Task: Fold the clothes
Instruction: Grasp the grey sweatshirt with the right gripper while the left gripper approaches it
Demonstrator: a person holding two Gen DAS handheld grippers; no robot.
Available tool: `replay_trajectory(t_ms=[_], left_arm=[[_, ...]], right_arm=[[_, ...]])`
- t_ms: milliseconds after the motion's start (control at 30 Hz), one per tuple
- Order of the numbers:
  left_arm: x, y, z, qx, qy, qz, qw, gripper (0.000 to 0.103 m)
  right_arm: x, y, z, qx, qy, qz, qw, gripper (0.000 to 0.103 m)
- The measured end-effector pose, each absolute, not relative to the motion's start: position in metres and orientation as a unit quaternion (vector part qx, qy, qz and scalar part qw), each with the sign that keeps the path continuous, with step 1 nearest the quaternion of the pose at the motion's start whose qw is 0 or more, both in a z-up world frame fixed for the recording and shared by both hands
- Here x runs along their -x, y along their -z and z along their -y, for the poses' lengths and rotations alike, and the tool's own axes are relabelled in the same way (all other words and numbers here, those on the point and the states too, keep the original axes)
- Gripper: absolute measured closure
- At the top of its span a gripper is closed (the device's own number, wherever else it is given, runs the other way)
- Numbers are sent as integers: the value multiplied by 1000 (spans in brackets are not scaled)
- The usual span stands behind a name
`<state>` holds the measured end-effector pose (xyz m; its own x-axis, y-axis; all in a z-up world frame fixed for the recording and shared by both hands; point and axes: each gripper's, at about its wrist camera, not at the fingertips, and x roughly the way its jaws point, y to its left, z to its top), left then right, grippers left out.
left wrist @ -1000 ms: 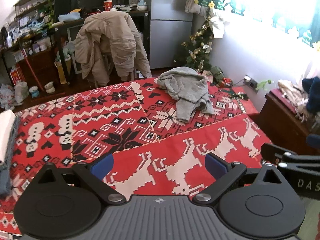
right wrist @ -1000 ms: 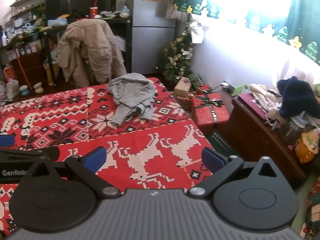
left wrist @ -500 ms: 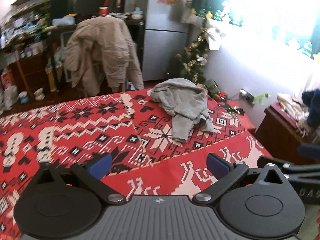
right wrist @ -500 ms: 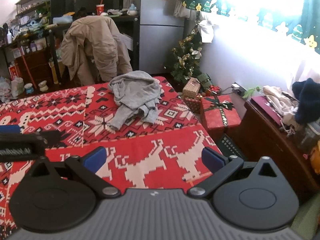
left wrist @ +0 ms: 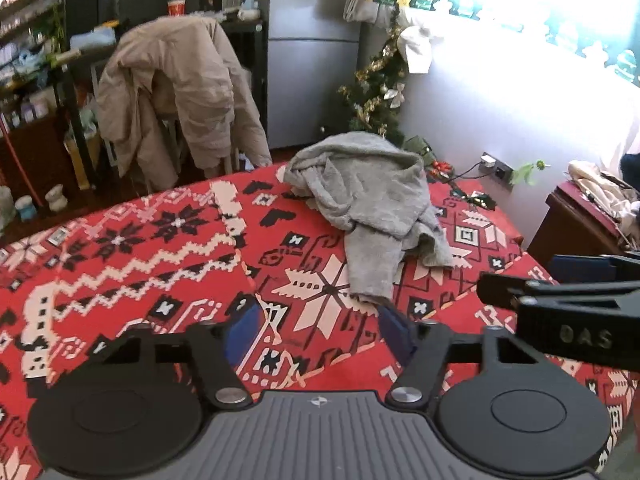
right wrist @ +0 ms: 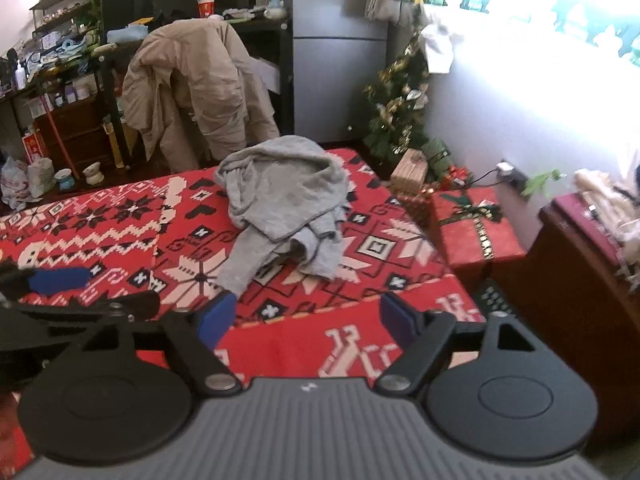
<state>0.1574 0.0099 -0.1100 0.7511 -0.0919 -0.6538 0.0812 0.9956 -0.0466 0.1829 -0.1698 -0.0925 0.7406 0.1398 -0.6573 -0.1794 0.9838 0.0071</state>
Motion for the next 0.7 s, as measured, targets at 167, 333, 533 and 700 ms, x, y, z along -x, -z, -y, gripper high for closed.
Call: replay_trajectory(t_ms=[167,333,533,700], left_arm=[[-172,121,-17,17,51,-359,932,55],[-188,131,-27,32,54,-365,929,58],[-206,141,-34,42,63,-379,923,74],[-215,145,-40,56,67,-375,923,76]], right_arm=[[-222,110,158,13,-99,-364,926,58],[-256,125,141,24,-107,-370,923,73],[-292,137,123,28,-113,-364,924,73],[-320,146,114,28,-108,-361,926,73]])
